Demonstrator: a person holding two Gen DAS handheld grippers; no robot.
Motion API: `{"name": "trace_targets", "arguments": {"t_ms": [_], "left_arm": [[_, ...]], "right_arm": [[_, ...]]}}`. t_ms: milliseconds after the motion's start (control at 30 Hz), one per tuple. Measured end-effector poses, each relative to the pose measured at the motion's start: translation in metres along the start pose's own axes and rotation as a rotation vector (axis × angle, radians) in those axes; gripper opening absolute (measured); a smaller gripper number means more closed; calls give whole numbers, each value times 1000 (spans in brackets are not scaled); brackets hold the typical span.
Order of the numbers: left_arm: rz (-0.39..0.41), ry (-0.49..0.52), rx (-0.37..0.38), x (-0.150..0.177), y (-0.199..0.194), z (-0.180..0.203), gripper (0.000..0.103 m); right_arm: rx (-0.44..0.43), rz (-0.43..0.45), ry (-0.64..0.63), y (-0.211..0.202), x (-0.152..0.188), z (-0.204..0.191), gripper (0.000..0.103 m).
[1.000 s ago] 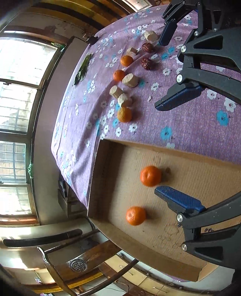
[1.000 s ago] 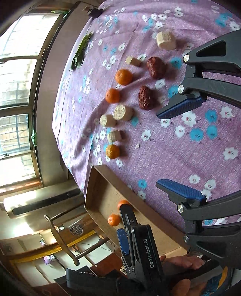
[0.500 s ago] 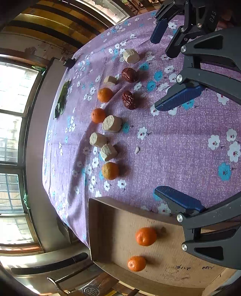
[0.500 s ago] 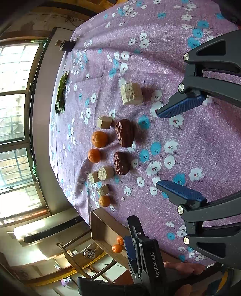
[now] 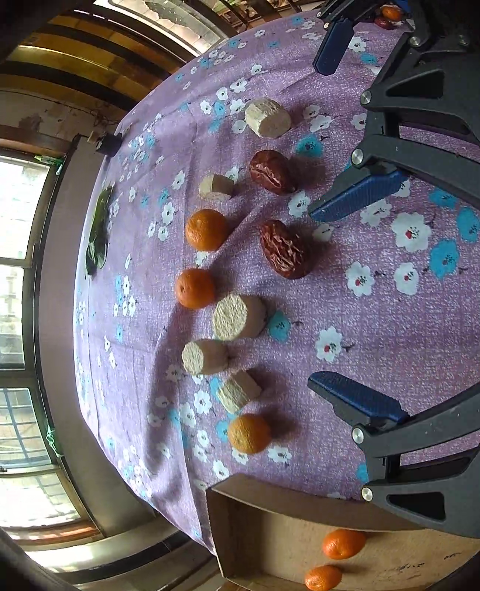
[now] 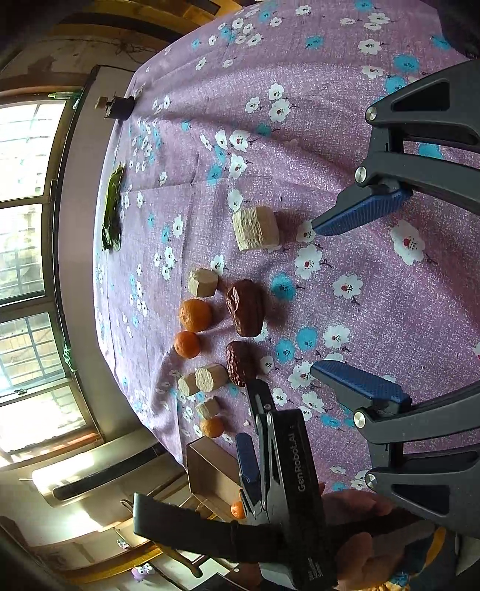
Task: Organize fruits
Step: 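Grasp a red date with the left gripper while the right gripper grasps another date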
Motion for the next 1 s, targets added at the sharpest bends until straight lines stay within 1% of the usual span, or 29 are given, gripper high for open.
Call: {"name": "trace_targets", "arguments": {"t_ms": [33,167,267,300,333,367,400,433,467,567,700,767,867,967,1000], "left_arm": [[-6,7,8,-3,5,3,82],[-19,15,1,-9,19,6,82],[-14,24,7,-13,25,7,82],[-11,29,18,-13,26,8,81],[-9,31,31,-14,26,9,77],[-11,38,38,-13,27,10,62],[-2,48,18,-14,26,10,45],[-3,48,22,-14,25,9,34],[-2,44,28,-14,24,8,26],[-7,29,58,-12,20,3,25],[13,11,48,-7,4,-4,25],[29,-2,39,-4,-5,-9,25],[44,-15,40,1,-17,-16,25],[43,-15,43,6,-22,-19,25],[42,-17,44,7,-24,-20,25]], "right_arm": [[-1,-1,6,1,-1,1,75],[2,-13,10,4,-4,4,75],[-3,-21,17,7,-6,5,75],[-4,-24,20,9,-7,5,75],[-1,-27,19,11,-8,5,75],[1,-30,18,13,-9,5,75],[-1,-33,20,15,-10,4,75],[-8,-35,21,16,-11,3,75],[-14,-36,20,18,-12,1,75],[-18,-38,11,23,-17,-5,75],[-36,-33,-12,36,-29,-14,75],[-17,-26,-28,42,-37,-16,75],[-20,-42,-63,55,-46,-19,75],[1,-61,-120,69,-52,-23,75],[7,-53,-140,71,-54,-24,74]]}}
Point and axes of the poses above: each gripper's, at about its wrist camera, not at the fingertips, and y roughly the way its jaws point, z to its right, x to its underside, the point moved 5 cm from there along y, roughly the way its jaws point, and after that the axes turned 5 degrees about y, right-handed, at the moved point
